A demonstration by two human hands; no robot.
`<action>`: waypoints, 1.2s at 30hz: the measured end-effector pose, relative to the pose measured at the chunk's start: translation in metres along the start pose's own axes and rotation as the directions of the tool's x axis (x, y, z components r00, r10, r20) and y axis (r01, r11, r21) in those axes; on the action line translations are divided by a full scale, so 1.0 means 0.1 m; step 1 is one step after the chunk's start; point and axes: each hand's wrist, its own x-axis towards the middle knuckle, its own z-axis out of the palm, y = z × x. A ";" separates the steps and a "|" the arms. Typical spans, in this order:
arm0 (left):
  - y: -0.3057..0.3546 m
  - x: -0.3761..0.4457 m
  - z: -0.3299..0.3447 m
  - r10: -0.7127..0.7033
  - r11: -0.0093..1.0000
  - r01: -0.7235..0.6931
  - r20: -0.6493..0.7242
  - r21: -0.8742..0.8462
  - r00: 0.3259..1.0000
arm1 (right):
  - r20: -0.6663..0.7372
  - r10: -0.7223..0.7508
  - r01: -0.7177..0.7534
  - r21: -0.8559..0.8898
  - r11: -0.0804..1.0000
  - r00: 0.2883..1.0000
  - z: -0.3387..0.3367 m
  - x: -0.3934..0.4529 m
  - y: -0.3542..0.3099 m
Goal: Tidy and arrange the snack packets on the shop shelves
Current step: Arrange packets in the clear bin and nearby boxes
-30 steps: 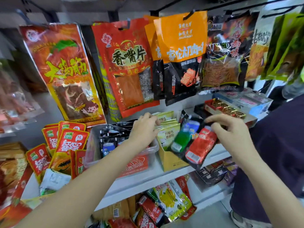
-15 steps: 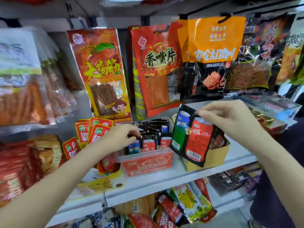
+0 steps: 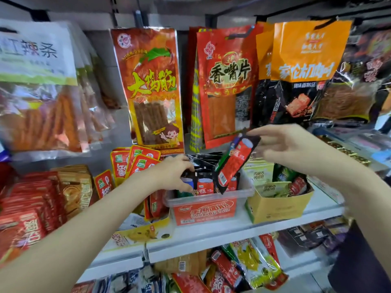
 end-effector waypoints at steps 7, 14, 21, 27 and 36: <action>-0.04 0.14 0.00 -0.064 0.998 0.062 -0.139 -0.025 0.988 | -0.209 -0.289 0.117 -0.585 0.802 0.934 0.18 0.32 0.13; -0.18 0.13 -0.09 -0.005 0.995 -0.006 -0.110 -0.100 0.994 | 0.088 -0.342 0.345 -0.433 0.833 0.936 0.47 0.54 0.14; -0.24 0.17 -0.09 0.007 1.000 -0.009 -0.115 -0.014 0.993 | -0.163 -0.418 0.344 -0.351 0.871 0.894 0.07 0.53 0.03; -0.26 0.16 -0.10 -0.043 0.999 0.039 -0.196 -0.025 0.980 | 0.020 -0.356 0.345 -0.293 0.891 0.934 0.38 0.60 0.16; -0.30 0.04 -0.23 -0.023 1.000 0.024 -0.054 0.017 0.998 | 0.203 -0.157 0.231 -0.420 0.878 0.966 1.02 0.66 0.42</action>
